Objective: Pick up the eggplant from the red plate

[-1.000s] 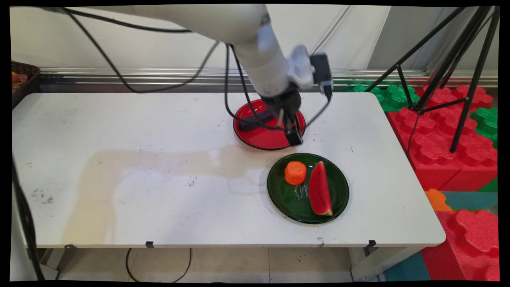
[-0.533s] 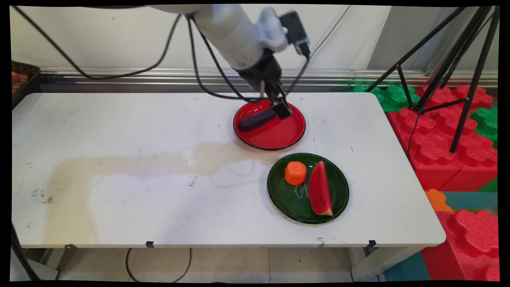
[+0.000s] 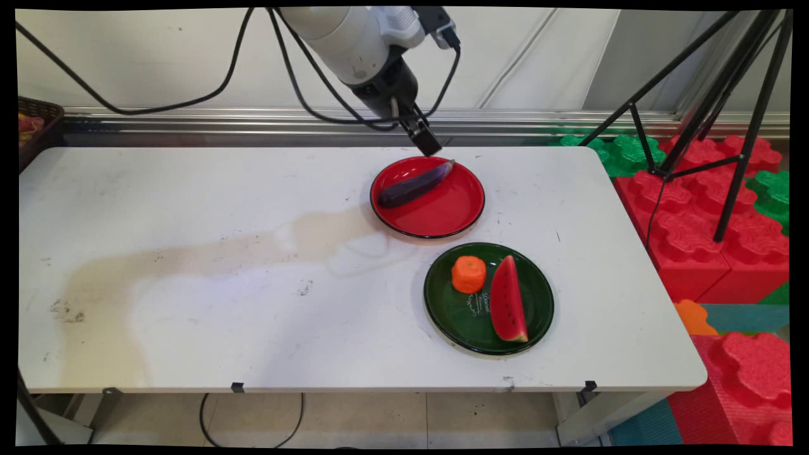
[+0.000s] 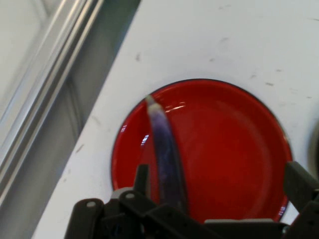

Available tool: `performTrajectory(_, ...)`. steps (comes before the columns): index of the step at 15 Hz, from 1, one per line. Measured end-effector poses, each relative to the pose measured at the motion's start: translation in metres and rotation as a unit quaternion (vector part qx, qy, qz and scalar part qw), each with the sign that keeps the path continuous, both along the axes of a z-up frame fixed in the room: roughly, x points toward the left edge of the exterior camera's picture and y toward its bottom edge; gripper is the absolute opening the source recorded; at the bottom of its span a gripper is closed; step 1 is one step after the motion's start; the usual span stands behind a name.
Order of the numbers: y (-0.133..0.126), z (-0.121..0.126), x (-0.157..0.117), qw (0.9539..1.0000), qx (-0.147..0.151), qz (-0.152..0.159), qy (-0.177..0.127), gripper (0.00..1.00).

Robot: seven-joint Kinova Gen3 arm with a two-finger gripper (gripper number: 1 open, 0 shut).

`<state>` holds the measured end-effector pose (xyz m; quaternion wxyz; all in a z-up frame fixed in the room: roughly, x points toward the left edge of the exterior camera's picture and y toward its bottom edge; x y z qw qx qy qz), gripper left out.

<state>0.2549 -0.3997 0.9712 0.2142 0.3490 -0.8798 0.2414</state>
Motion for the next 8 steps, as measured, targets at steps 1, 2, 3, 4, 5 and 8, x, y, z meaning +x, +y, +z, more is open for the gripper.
performTrajectory(1, -0.006, -0.002, 0.003, 0.9999, 0.001, 0.011, 0.0, 1.0)
performTrajectory(2, -0.011, -0.004, 0.005, 0.9998, 0.002, 0.018, -0.001, 1.0)
performTrajectory(3, -0.018, -0.007, 0.006, 0.9996, 0.003, 0.027, -0.003, 1.0)
performTrajectory(4, -0.023, -0.009, 0.007, 0.9995, 0.005, 0.032, -0.004, 1.0)
performTrajectory(5, -0.03, -0.014, 0.008, 0.9992, 0.008, 0.039, -0.006, 1.0)
performTrajectory(8, -0.052, -0.032, 0.007, 0.9983, 0.021, 0.052, -0.014, 1.0)
